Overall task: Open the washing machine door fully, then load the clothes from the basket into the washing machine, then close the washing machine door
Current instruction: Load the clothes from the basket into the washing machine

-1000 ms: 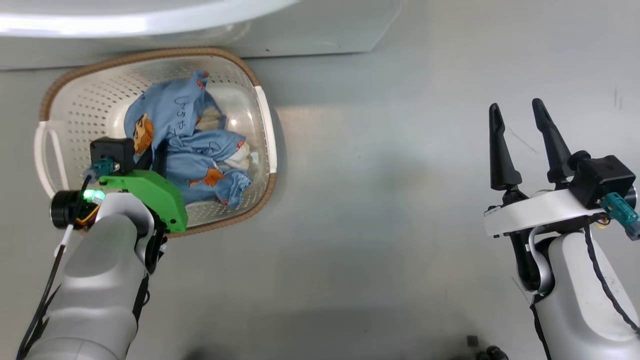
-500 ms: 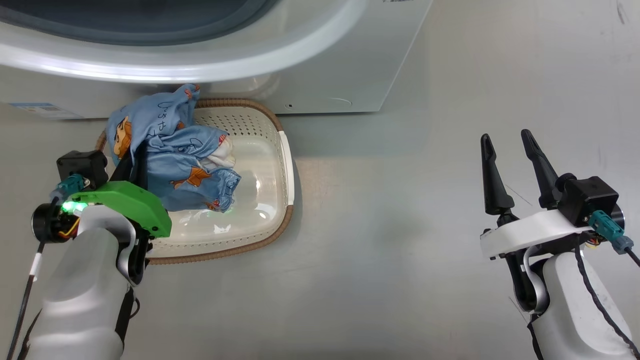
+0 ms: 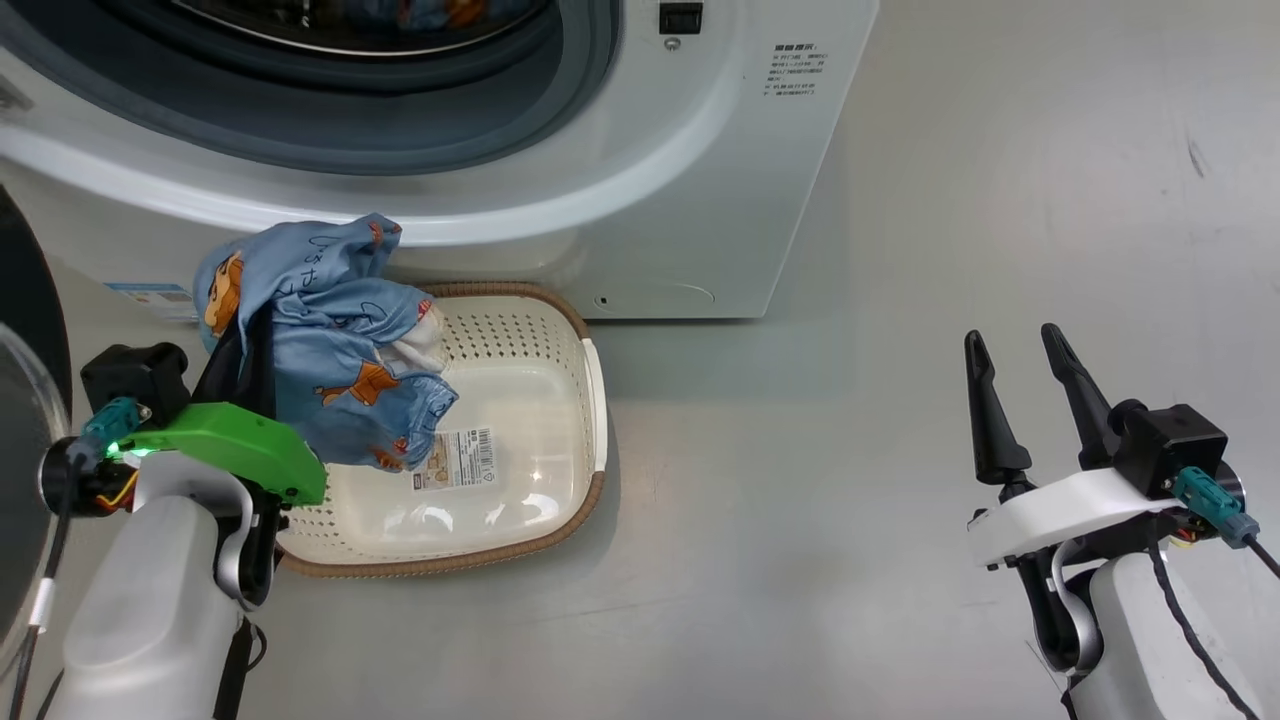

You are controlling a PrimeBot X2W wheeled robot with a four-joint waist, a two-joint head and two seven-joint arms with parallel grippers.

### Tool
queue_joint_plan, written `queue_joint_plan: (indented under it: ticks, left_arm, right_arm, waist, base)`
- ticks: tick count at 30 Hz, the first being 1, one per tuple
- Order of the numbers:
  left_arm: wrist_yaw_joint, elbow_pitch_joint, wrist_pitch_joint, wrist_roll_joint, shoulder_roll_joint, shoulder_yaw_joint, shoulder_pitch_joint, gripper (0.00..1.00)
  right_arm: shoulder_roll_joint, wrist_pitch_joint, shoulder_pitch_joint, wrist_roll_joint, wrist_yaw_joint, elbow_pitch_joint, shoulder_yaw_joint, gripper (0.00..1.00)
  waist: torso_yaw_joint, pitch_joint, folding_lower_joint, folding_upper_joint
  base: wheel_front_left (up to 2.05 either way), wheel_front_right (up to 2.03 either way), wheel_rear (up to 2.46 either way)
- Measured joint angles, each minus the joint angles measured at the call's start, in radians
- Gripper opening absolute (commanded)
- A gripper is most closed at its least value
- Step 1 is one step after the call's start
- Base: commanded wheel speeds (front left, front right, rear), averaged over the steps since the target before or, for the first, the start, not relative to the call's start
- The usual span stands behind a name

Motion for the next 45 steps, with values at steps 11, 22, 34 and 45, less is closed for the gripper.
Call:
queue_joint_plan:
  ticks: [11,22,34,45]
  left_arm:
    - [0.015,-0.185,0.0,0.067,0.002,0.036,0.073,0.0]
    - [0.033,-0.308,-0.003,0.119,0.01,0.068,0.165,0.0]
    - [0.05,-0.399,-0.003,0.164,0.033,0.101,0.307,0.0]
    - [0.055,-0.463,-0.003,0.18,0.031,0.128,0.394,0.0]
  right_arm:
    - [0.011,0.0,0.04,0.012,0.011,0.02,0.002,1.0]
    - [0.022,0.0,0.077,0.02,0.015,0.036,0.01,1.0]
    - [0.026,0.0,0.099,0.021,0.02,0.037,0.021,1.0]
    - [0.028,0.0,0.127,0.021,0.024,0.033,0.022,1.0]
  waist:
    - [0.015,-0.109,0.0,0.0]
    - [0.027,-0.171,0.0,0.0]
    - [0.013,-0.231,0.0,0.0]
    - [-0.011,-0.279,0.0,0.0]
  base:
    - [0.0,0.0,0.0]
    - [0.0,0.0,0.0]
    - [0.0,0.0,0.0]
    - [0.0,0.0,0.0]
